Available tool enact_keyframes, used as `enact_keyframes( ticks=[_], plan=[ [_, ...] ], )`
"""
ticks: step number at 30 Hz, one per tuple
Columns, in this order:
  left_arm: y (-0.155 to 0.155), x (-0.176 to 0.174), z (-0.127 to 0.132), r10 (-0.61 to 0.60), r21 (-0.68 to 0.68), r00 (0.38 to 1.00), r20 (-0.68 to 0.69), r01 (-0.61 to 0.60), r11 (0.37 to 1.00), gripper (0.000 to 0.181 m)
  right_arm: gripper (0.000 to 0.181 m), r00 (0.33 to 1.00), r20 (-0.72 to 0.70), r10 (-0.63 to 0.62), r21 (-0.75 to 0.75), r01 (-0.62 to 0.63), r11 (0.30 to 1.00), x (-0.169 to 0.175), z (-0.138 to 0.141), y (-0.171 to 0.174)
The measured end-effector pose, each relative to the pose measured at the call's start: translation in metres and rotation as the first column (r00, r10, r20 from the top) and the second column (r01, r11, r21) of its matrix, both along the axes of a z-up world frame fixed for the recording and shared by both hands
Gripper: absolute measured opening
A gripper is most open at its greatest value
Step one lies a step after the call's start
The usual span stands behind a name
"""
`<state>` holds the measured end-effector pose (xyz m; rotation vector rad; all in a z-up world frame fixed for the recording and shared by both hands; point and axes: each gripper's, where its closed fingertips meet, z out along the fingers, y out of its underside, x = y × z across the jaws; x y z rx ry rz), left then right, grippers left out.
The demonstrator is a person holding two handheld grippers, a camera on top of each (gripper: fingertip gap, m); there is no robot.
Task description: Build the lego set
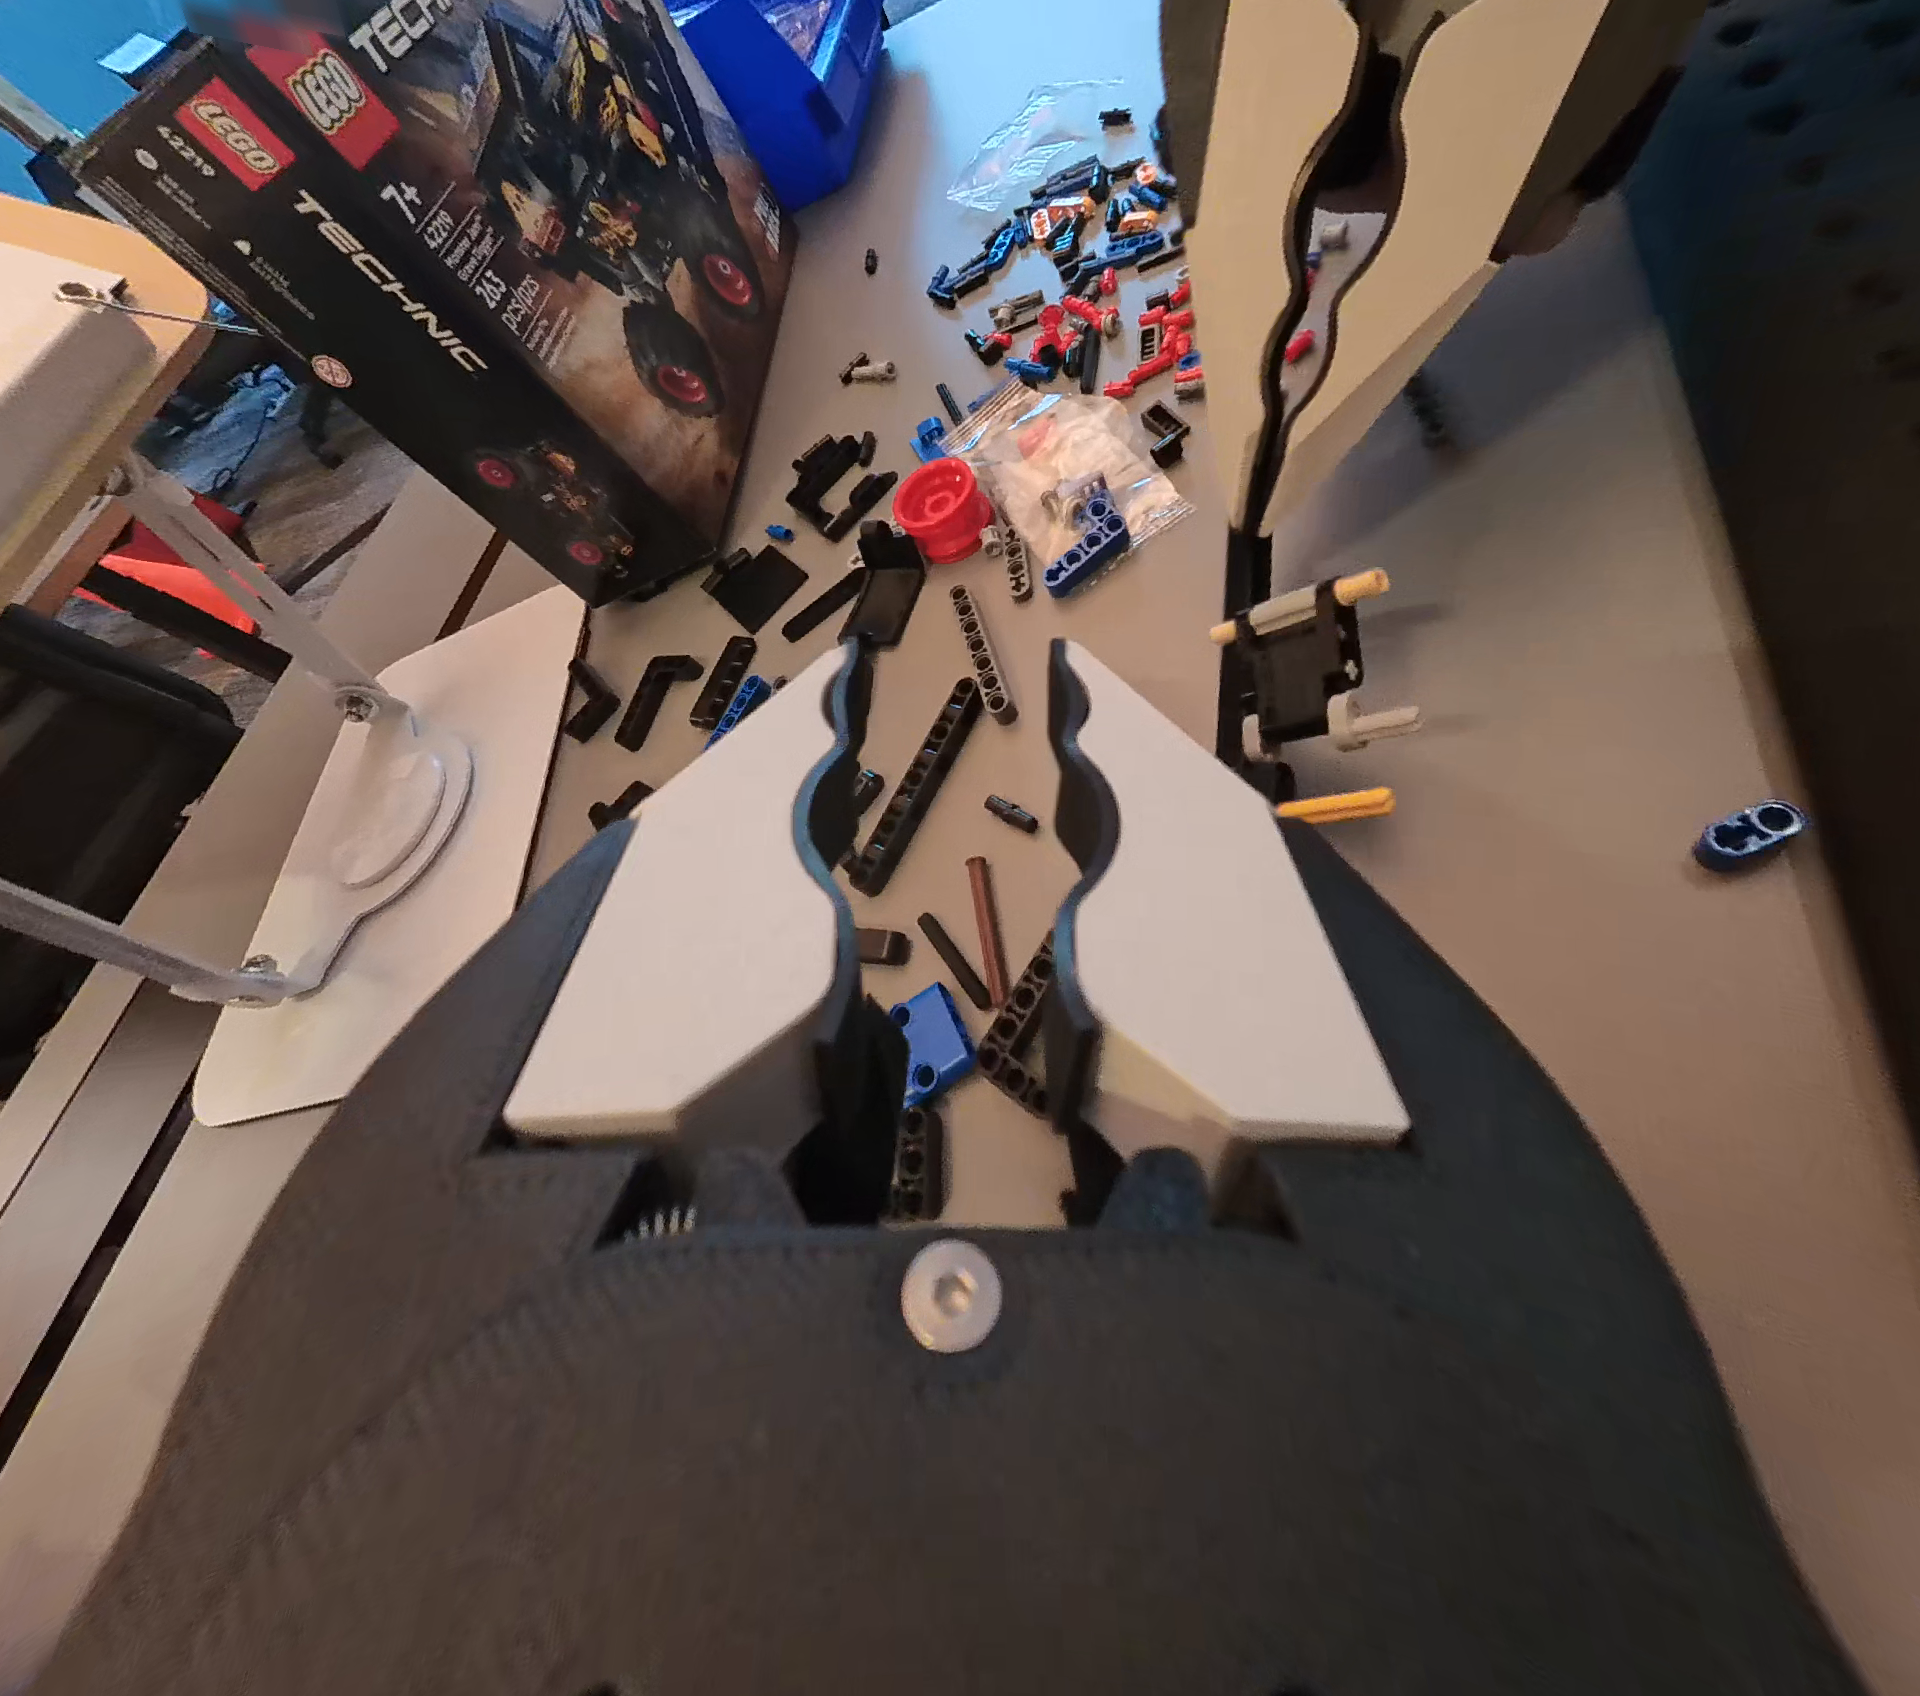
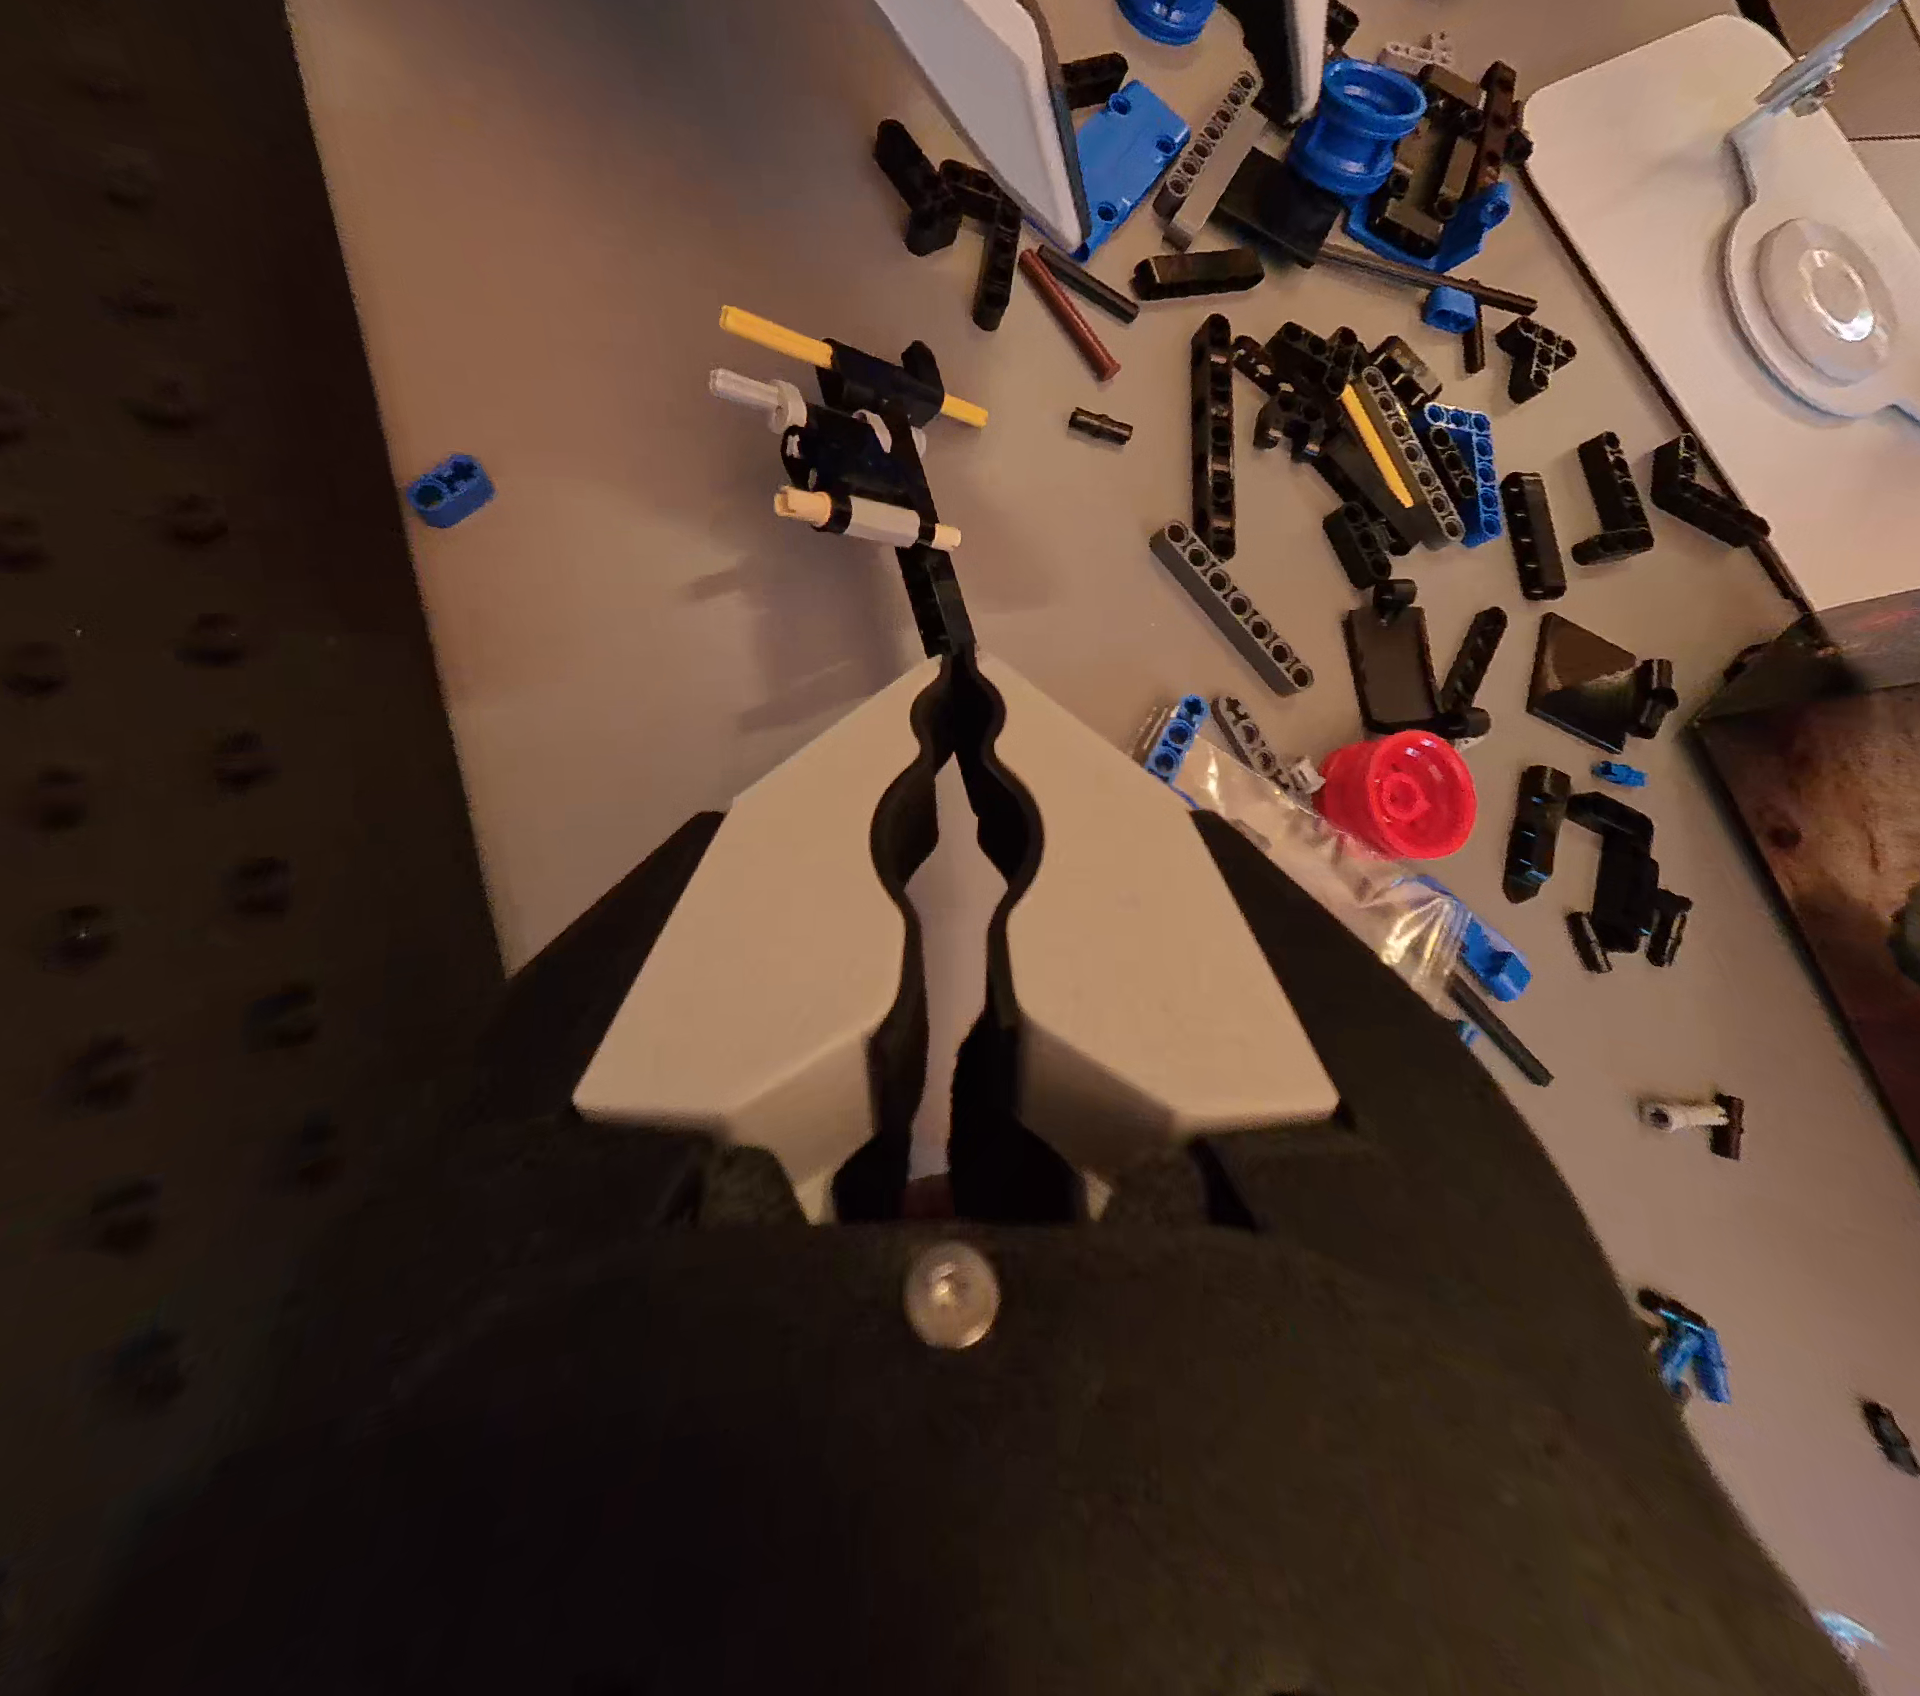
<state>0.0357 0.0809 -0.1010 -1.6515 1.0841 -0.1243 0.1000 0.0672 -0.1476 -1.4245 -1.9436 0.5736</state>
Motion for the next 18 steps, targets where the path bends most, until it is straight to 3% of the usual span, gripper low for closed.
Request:
enact_keyframes(
  ticks=[7,12,18],
  plan=[
    [-0.036,0.027,0.003,-0.19,-0.037,0.98,-0.065,0.187,0.982,0.051,0.0,0.999,-0.032,0.034,-0.016,-0.034,0.999,-0.013,0.004,-0.017],
    [-0.058,0.028,-0.025,-0.272,-0.198,0.953,-0.133,0.244,0.949,0.074,0.0,0.997,-0.042,0.071,-0.006,-0.071,0.997,-0.025,0.009,-0.023],
    [-0.071,0.022,-0.044,-0.319,-0.249,0.923,-0.213,0.265,0.932,0.077,0.0,0.989,-0.123,0.077,-0.133,-0.093,0.987,-0.03,0.027,-0.028]
  ],
)
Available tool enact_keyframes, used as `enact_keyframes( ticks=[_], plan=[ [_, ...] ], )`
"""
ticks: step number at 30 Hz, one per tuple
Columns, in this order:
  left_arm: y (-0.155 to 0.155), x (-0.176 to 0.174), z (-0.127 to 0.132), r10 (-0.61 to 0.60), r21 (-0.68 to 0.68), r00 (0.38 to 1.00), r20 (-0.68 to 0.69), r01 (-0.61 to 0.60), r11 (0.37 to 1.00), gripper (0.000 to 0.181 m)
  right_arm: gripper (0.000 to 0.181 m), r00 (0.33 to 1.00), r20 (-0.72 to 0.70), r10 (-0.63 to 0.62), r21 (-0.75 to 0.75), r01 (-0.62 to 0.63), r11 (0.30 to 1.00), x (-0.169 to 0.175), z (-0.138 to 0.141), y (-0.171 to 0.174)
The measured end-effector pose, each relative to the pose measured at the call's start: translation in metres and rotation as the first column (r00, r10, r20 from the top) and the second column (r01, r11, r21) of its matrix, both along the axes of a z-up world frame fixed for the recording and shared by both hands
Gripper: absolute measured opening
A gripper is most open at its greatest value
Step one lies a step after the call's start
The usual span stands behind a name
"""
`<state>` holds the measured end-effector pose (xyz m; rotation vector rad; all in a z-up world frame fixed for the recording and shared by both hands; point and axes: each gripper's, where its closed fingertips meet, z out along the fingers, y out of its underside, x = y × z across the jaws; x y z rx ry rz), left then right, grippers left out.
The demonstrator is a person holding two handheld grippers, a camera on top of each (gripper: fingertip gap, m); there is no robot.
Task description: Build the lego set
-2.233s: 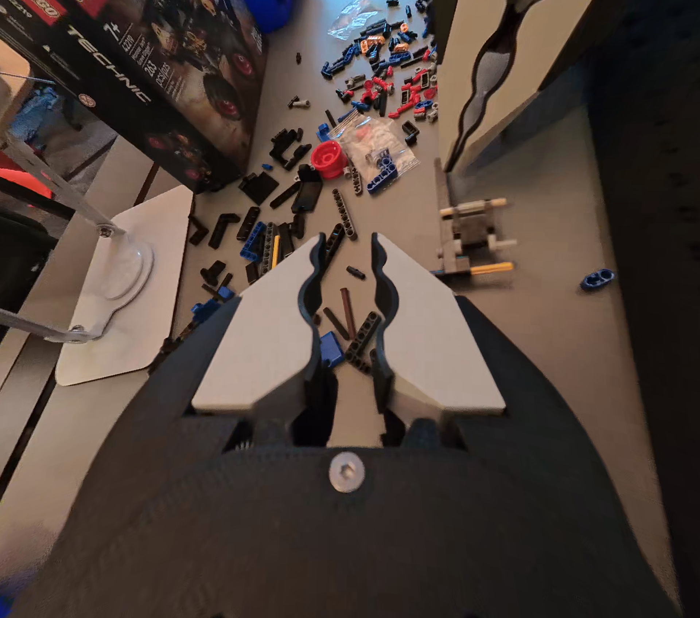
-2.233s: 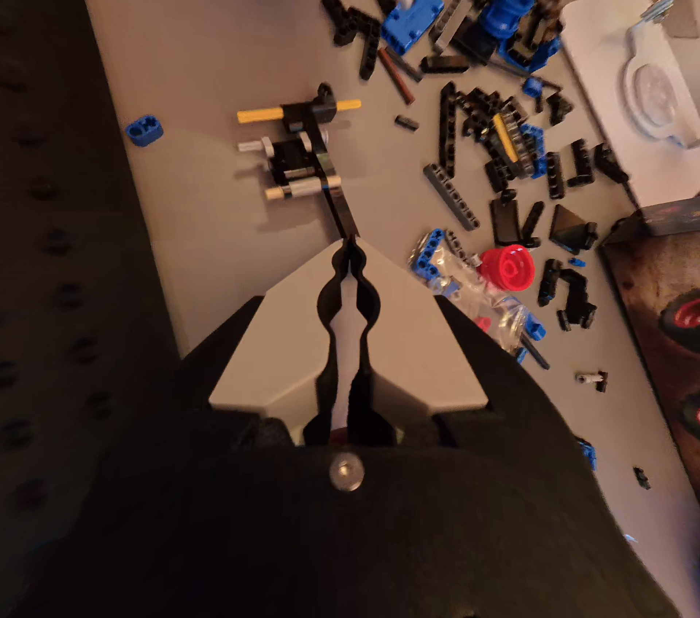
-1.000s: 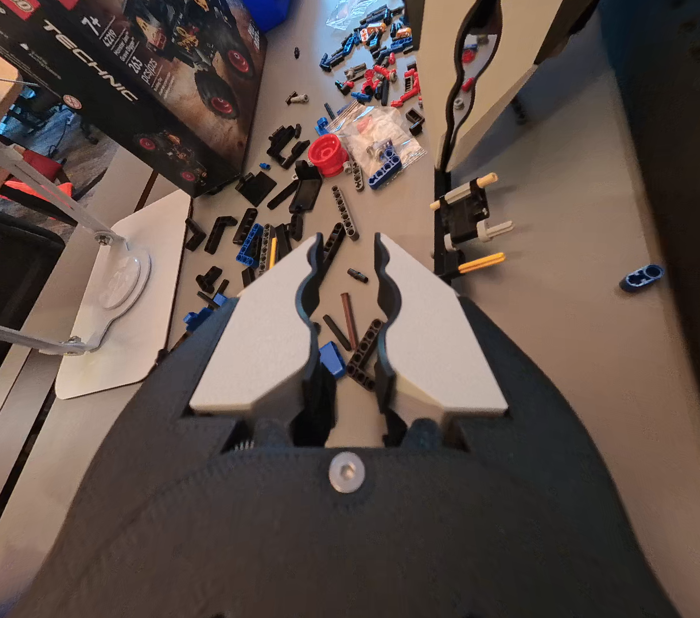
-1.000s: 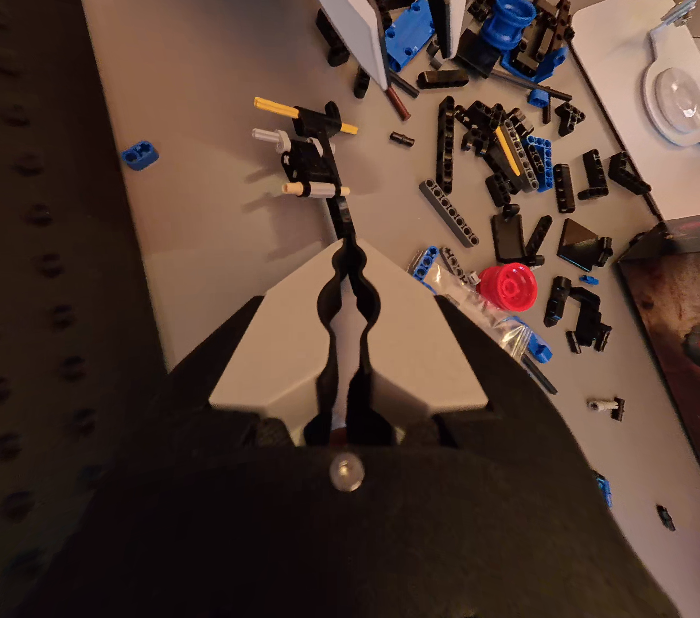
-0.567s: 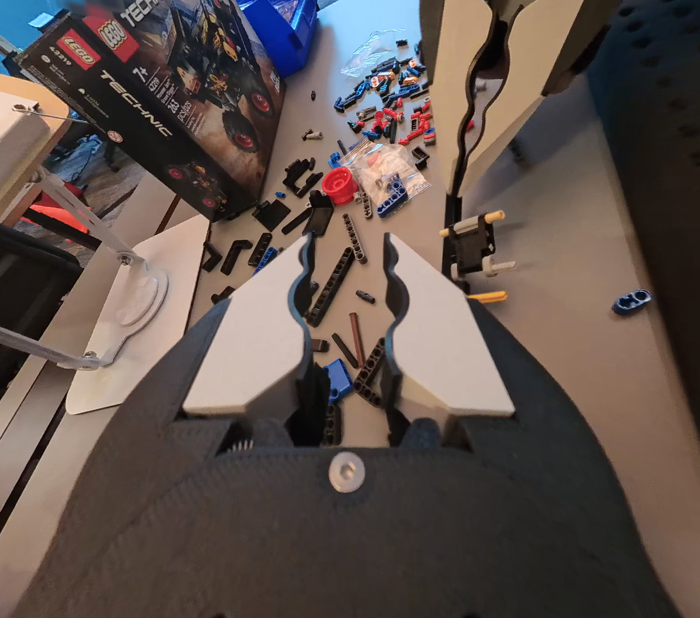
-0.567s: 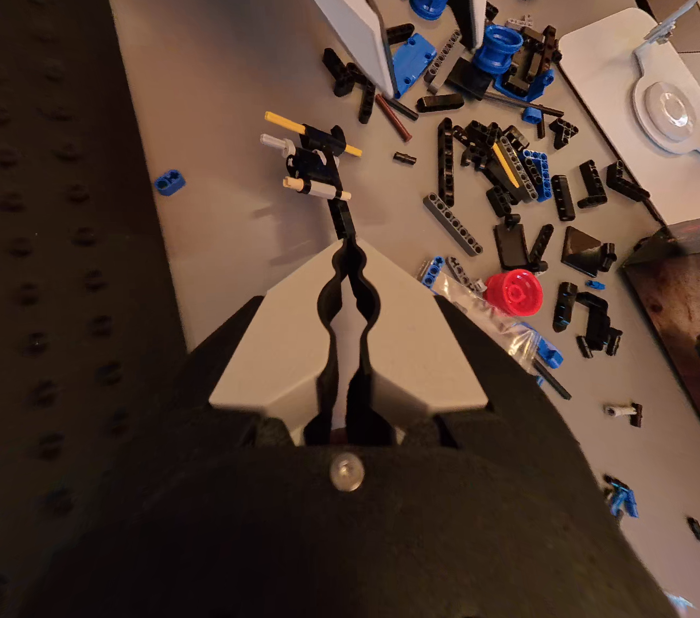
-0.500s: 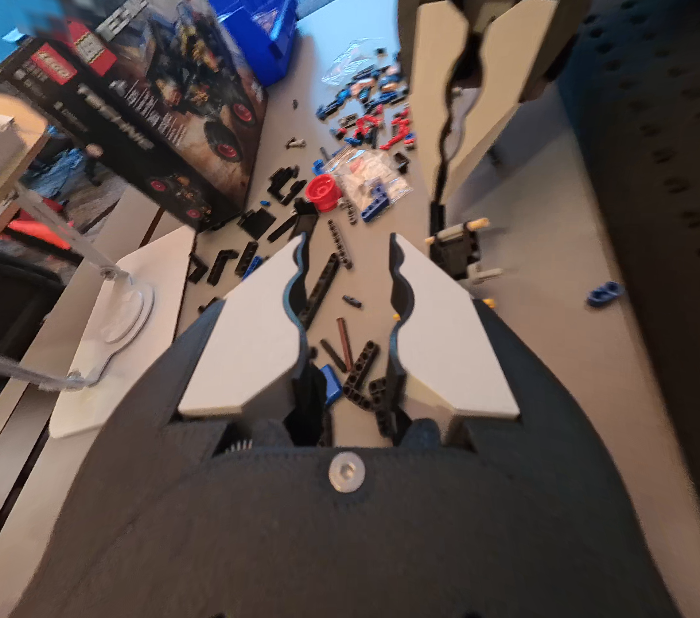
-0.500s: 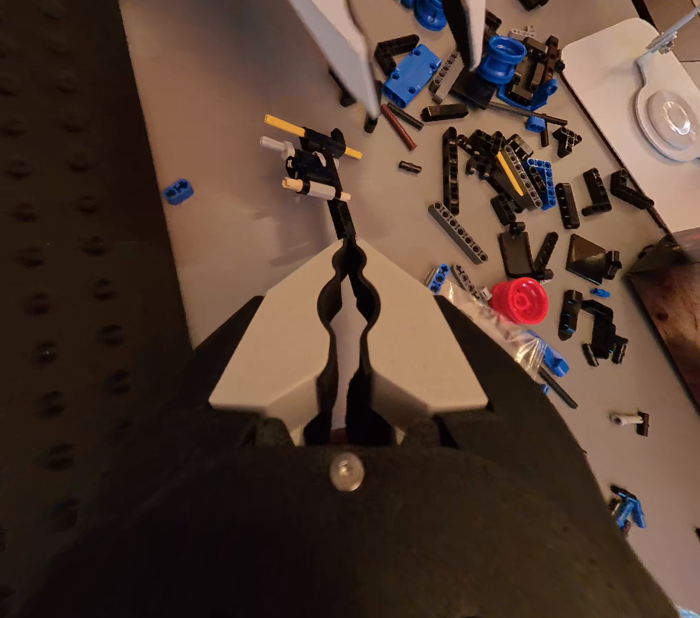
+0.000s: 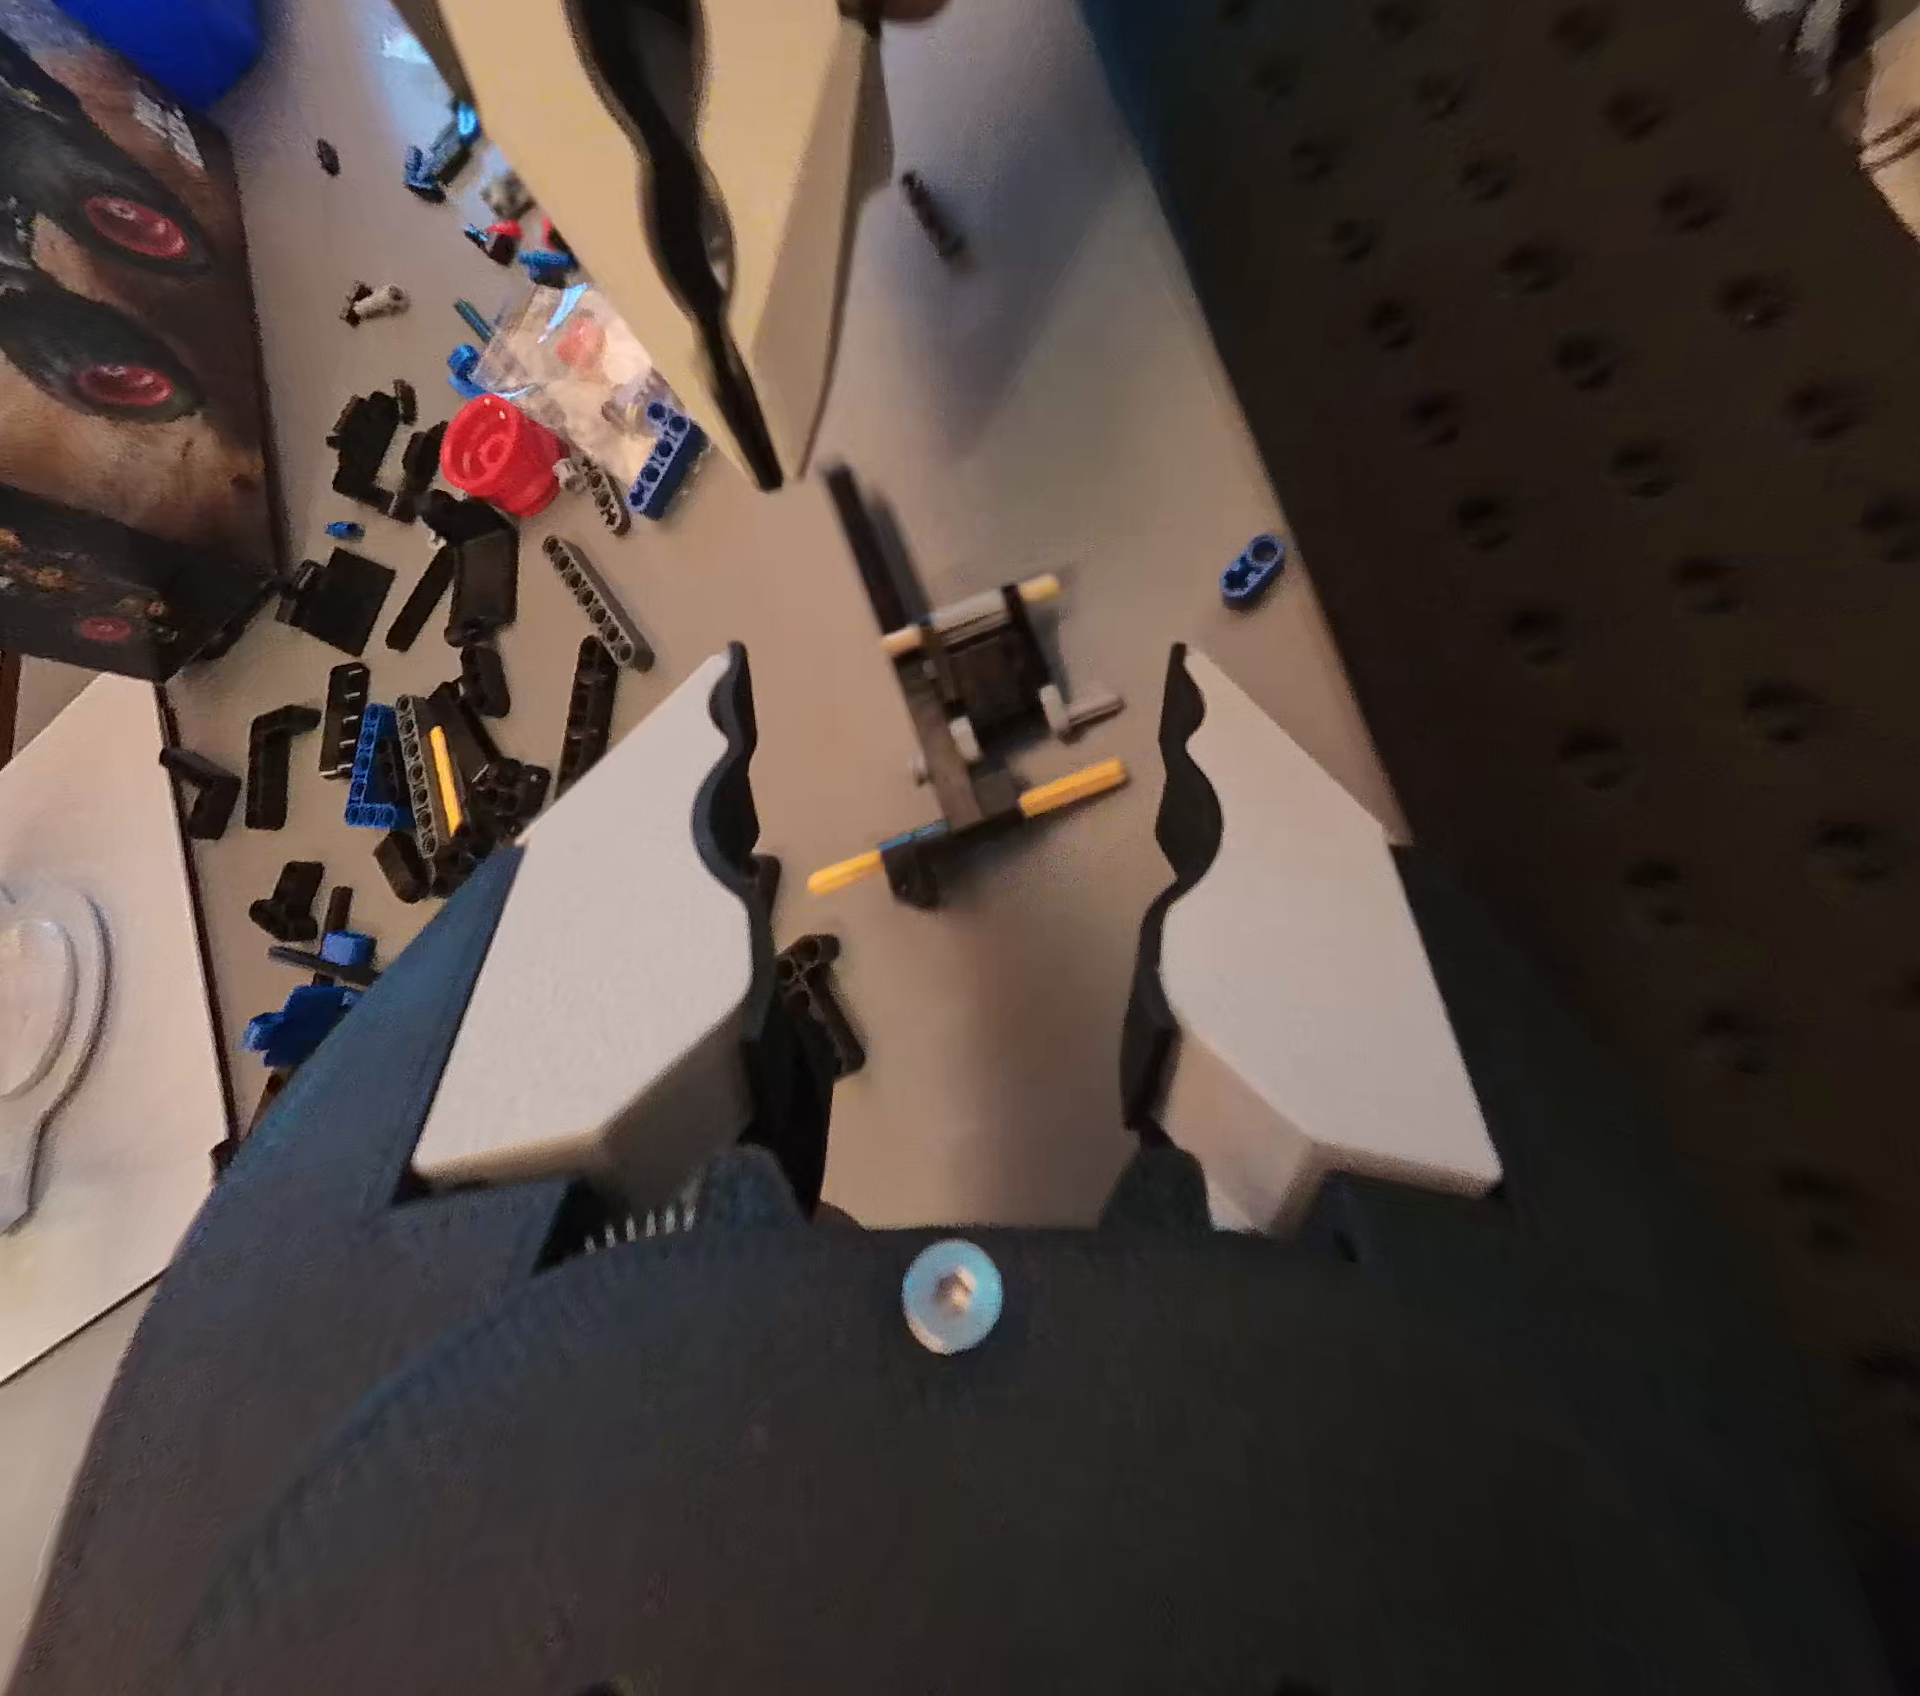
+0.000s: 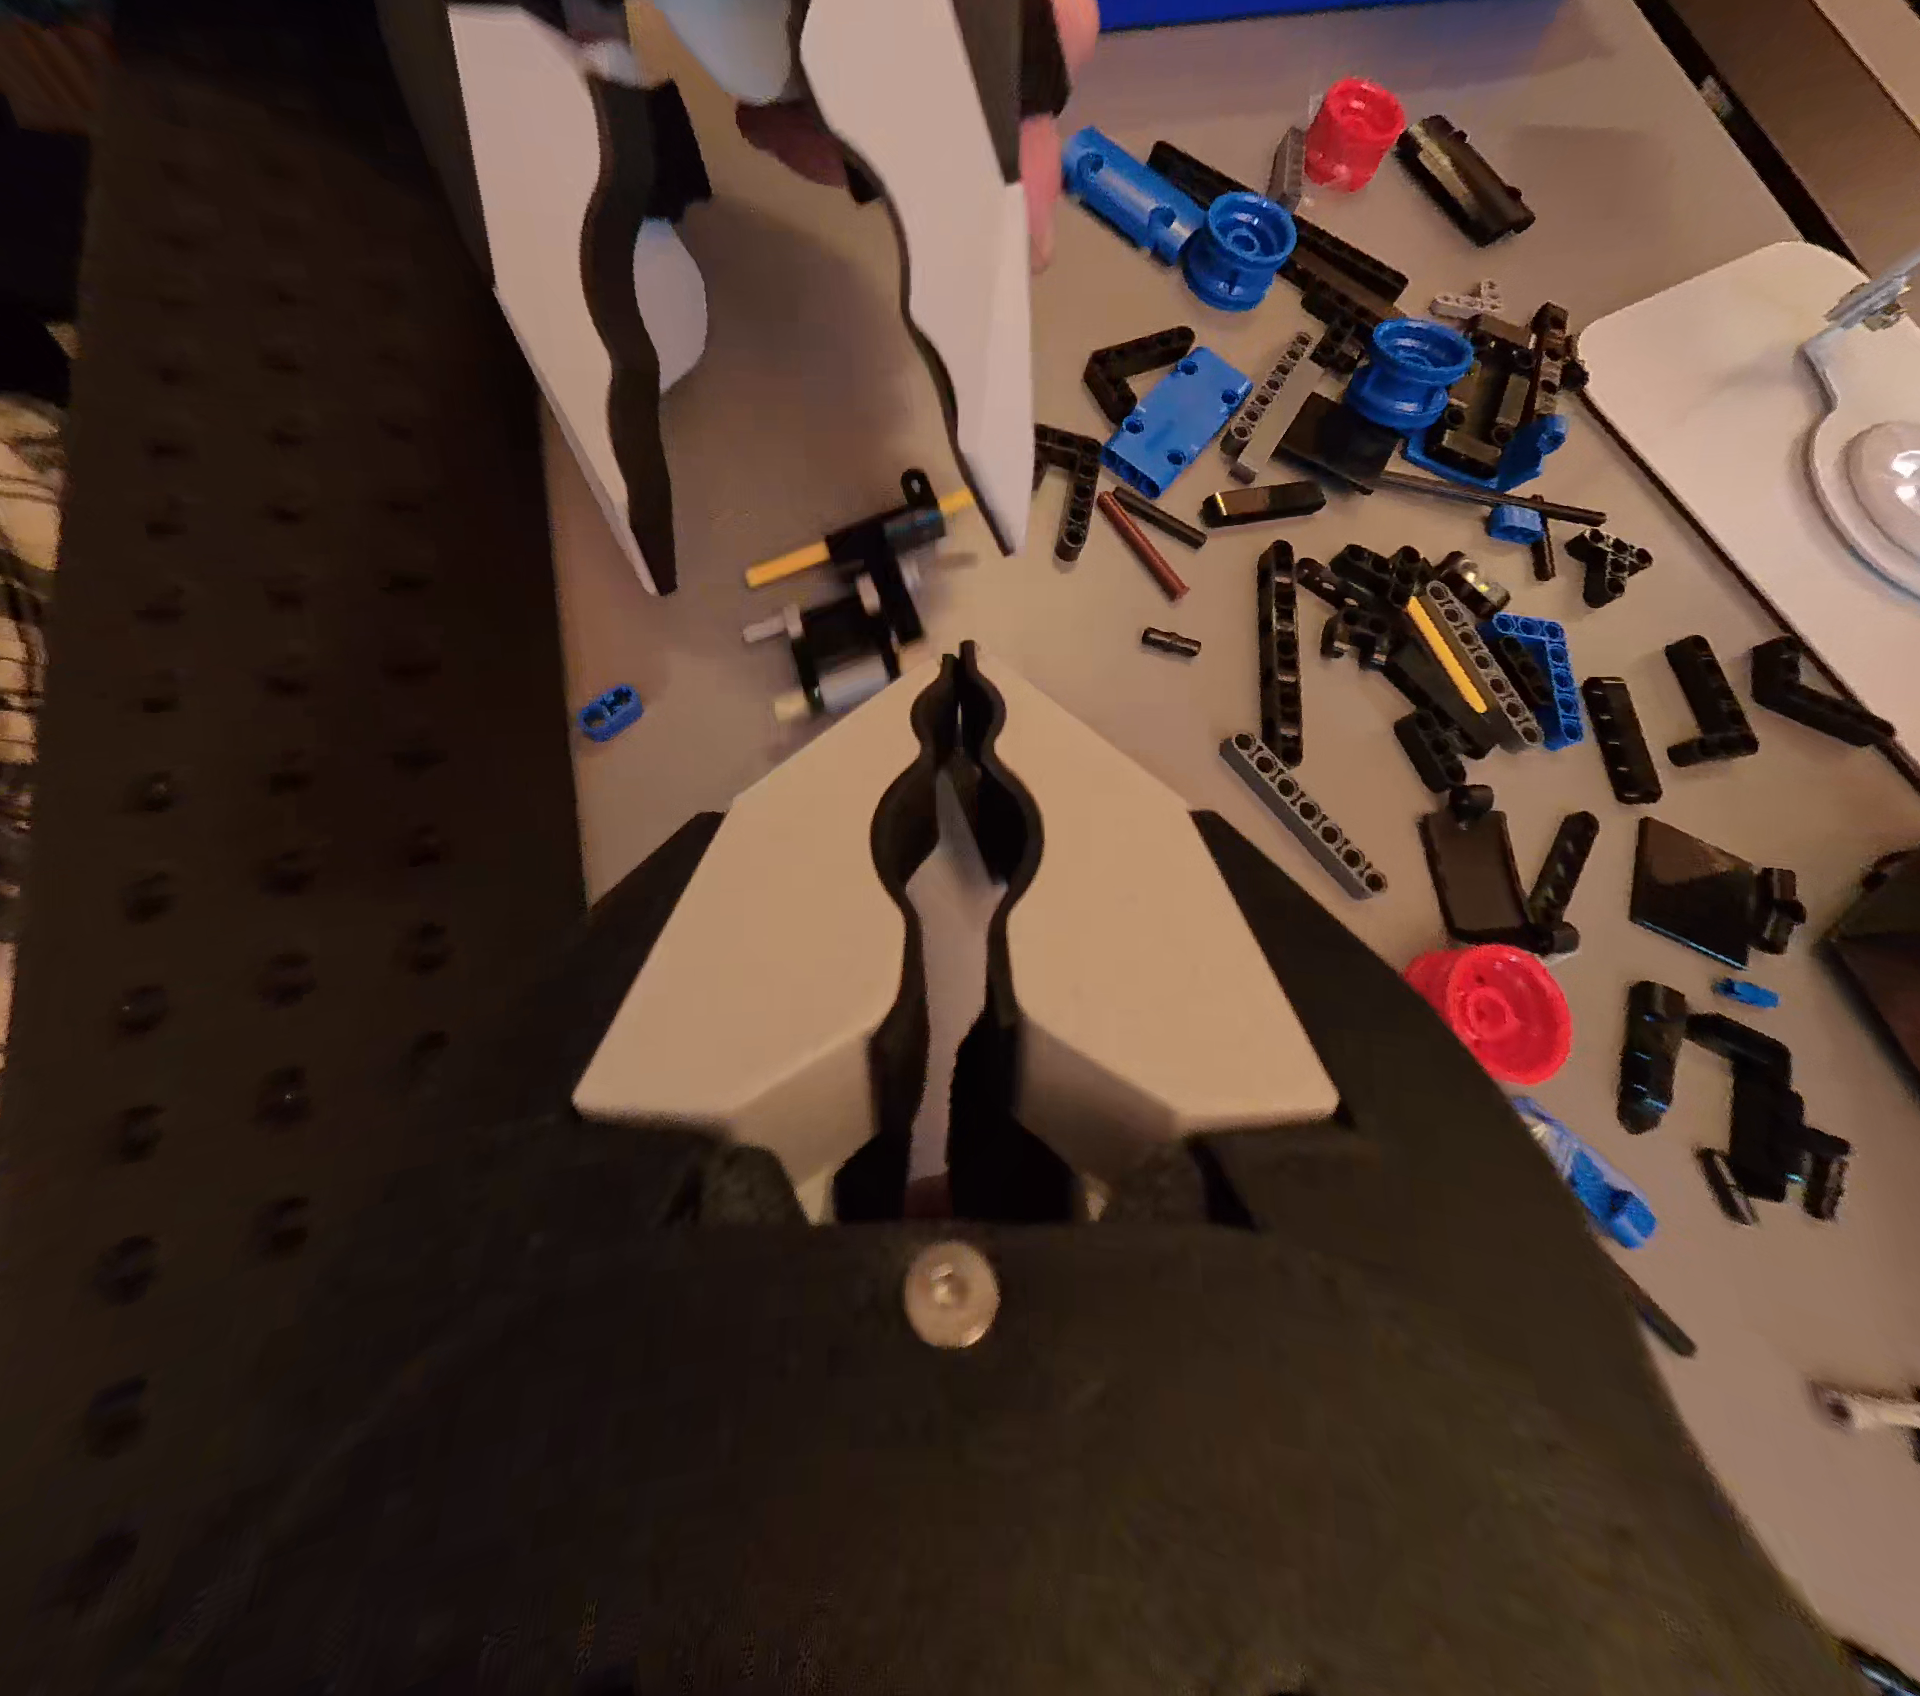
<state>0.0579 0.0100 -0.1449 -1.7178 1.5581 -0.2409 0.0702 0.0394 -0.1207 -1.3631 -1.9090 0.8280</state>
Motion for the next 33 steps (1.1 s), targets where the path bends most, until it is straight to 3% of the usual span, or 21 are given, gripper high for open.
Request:
enact_keyframes(
  ticks=[5,9,12,14,17,19,25,33],
  plan=[
    [0.006,-0.01,-0.011,0.031,0.007,0.998,-0.052,-0.031,1.0,0.076,0.0,0.999,-0.015,-0.036,-0.068,0.034,0.997,0.004,0.003,0.011],
    [0.006,-0.011,-0.016,0.038,-0.006,0.997,-0.07,-0.038,0.999,0.075,0.0,0.998,0.049,-0.036,-0.025,0.037,0.999,0.011,-0.01,0.014],
    [0.007,-0.01,-0.021,0.034,-0.01,0.996,-0.08,-0.035,0.999,0.073,0.033,0.987,0.155,-0.032,0.055,0.023,0.998,0.017,-0.033,0.018],
    [0.008,-0.011,-0.022,0.037,-0.017,0.996,-0.077,-0.039,0.999,0.073,0.04,0.979,0.201,-0.042,0.106,0.021,0.994,0.017,-0.045,0.022],
    [0.007,-0.01,-0.021,0.034,-0.026,0.998,-0.061,-0.035,0.999,0.073,0.03,0.974,0.227,-0.019,0.111,-0.006,0.994,0.014,-0.054,0.021],
    [0.007,-0.01,-0.022,0.033,-0.026,0.997,-0.065,-0.034,0.999,0.073,0.009,0.972,0.236,-0.011,0.094,-0.012,0.995,0.012,-0.057,0.02],
    [0.009,-0.012,-0.017,0.038,-0.018,0.998,-0.041,-0.039,0.999,0.074,0.006,0.981,0.195,0.001,0.034,-0.008,0.999,0.008,-0.052,0.017],
    [0.016,-0.019,-0.004,0.076,0.041,0.997,-0.023,-0.075,0.996,0.078,0.006,0.997,0.069,-0.02,-0.087,0.026,0.996,0.007,-0.024,0.021]
  ],
)
